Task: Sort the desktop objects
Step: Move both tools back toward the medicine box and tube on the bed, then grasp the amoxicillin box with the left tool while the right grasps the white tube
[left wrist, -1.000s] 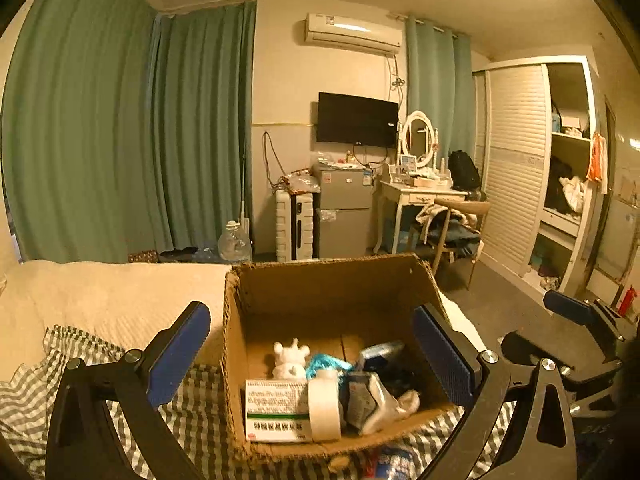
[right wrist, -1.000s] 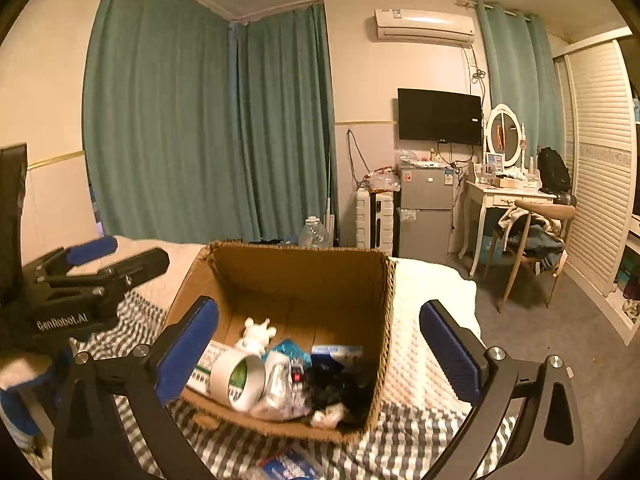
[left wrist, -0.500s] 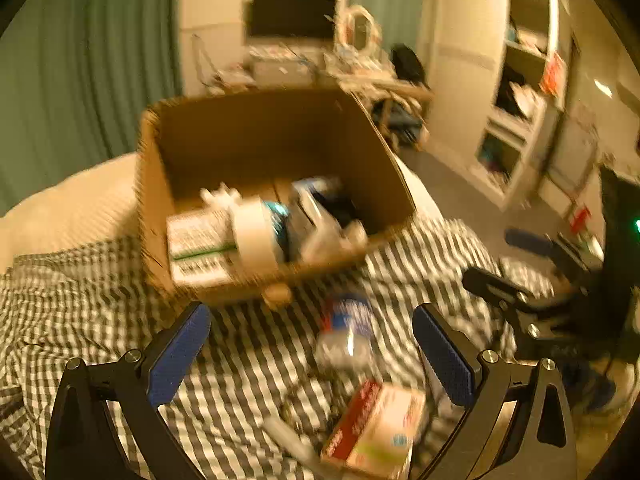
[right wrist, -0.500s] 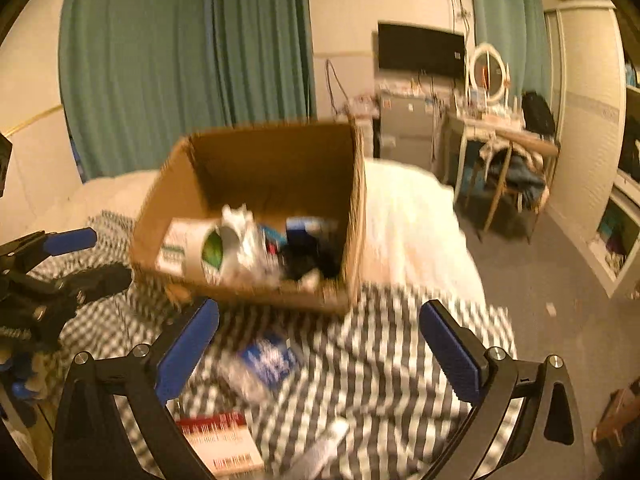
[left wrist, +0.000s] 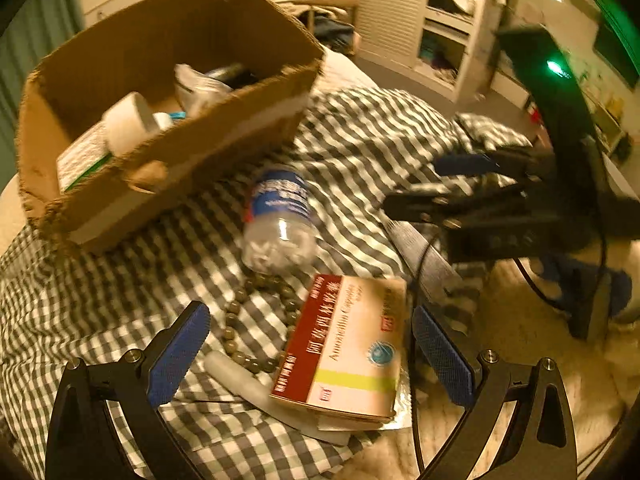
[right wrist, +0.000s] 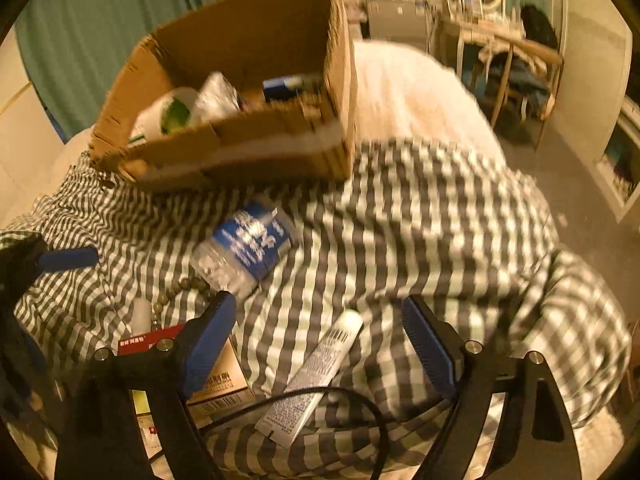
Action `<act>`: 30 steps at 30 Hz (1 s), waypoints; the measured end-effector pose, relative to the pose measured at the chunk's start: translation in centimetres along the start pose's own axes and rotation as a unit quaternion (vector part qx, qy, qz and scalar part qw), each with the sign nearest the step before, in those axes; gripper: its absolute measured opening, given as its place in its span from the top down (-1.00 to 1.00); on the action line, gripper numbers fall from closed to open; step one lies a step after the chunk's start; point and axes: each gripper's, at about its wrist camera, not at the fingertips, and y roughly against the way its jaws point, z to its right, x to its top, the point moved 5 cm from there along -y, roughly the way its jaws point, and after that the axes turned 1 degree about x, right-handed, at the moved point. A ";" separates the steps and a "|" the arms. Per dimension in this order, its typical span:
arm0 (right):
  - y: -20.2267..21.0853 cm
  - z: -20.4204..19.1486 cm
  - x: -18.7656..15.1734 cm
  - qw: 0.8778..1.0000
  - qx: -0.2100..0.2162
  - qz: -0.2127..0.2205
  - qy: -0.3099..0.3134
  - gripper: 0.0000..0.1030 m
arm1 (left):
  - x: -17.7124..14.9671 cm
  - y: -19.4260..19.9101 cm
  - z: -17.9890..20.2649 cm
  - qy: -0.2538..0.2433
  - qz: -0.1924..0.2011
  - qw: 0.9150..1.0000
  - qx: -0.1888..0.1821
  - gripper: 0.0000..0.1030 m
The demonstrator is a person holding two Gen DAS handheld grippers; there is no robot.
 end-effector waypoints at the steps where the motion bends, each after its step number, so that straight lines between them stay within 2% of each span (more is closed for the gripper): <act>1: -0.4 0.2 -0.2 1.000 -0.003 -0.007 -0.002 -0.65 | -0.1 -0.2 0.2 -0.004 -0.005 1.000 -0.005 -1.00; 3: -1.0 0.2 -0.4 1.000 0.000 -0.017 -0.004 -0.64 | -0.4 -0.8 0.4 -0.008 -0.014 1.000 -0.012 -1.00; 8: -3.5 0.1 -1.3 0.998 0.013 -0.061 -0.008 -0.43 | -1.5 -2.9 0.8 -0.014 -0.045 0.999 -0.023 -1.00; 12: -6.5 0.3 -2.6 0.992 0.024 -0.120 -0.018 -0.15 | -2.5 -5.3 1.3 -0.021 -0.074 0.997 -0.024 -0.99; 14: -7.4 0.4 -3.0 0.991 0.019 -0.134 -0.017 -0.01 | -2.9 -6.3 1.4 -0.017 -0.089 0.995 -0.029 -0.72; 16: -7.5 0.4 -3.0 0.991 0.020 -0.135 -0.016 0.26 | -3.0 -6.4 1.4 -0.010 -0.088 0.995 -0.037 -0.66; 18: -7.4 0.3 -3.1 0.991 0.026 -0.132 -0.016 0.43 | -2.8 -5.9 1.3 -0.008 -0.080 0.996 -0.042 -0.63; 25: -5.6 0.0 -2.8 0.995 0.030 -0.094 -0.012 0.48 | -1.7 -3.4 -0.3 0.021 -0.038 0.998 -0.034 -0.59; 30: -2.7 -0.2 -1.5 0.999 0.031 -0.034 0.003 0.52 | 0.0 -0.8 -1.6 0.044 0.007 0.999 -0.029 -0.56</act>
